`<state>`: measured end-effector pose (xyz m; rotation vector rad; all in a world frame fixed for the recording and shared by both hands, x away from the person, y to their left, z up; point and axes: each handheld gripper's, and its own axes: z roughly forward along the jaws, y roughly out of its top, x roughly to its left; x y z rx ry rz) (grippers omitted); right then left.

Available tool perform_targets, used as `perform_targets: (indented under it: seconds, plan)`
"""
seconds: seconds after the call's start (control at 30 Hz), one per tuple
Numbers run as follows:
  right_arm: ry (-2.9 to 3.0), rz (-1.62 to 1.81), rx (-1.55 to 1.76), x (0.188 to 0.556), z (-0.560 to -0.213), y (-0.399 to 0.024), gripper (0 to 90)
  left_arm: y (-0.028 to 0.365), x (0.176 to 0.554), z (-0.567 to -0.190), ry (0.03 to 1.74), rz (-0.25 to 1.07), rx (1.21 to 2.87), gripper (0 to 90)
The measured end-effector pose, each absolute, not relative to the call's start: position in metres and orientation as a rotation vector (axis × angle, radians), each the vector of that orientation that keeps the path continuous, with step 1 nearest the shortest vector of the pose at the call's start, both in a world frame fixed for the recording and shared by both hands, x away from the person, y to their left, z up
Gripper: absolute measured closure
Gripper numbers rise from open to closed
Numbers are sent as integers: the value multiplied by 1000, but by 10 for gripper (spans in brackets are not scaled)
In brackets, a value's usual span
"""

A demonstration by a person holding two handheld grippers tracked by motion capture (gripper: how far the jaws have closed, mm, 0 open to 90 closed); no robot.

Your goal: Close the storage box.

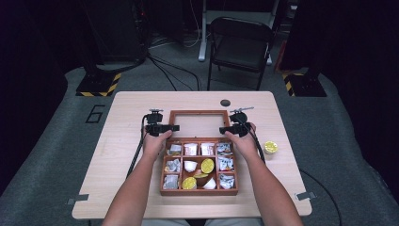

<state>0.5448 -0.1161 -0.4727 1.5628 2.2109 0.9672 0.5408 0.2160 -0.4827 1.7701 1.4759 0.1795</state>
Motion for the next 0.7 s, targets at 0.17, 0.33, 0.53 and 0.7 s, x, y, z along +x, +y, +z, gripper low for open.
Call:
perform_targets:
  seconds: [0.17, 0.33, 0.53, 0.7]
  plan:
    - [2227, 970, 1579, 546, -477, -114, 298, 218, 540, -488, 1496, 170, 1762, 340]
    - [2242, 975, 1598, 547, -480, -112, 294, 222, 540, -494, 1508, 154, 1770, 346]
    - [2239, 992, 1621, 549, -481, -112, 289, 219, 541, -493, 1504, 131, 1750, 363]
    - [2244, 1004, 1625, 551, -483, -114, 278, 219, 541, -495, 1508, 120, 1764, 360]
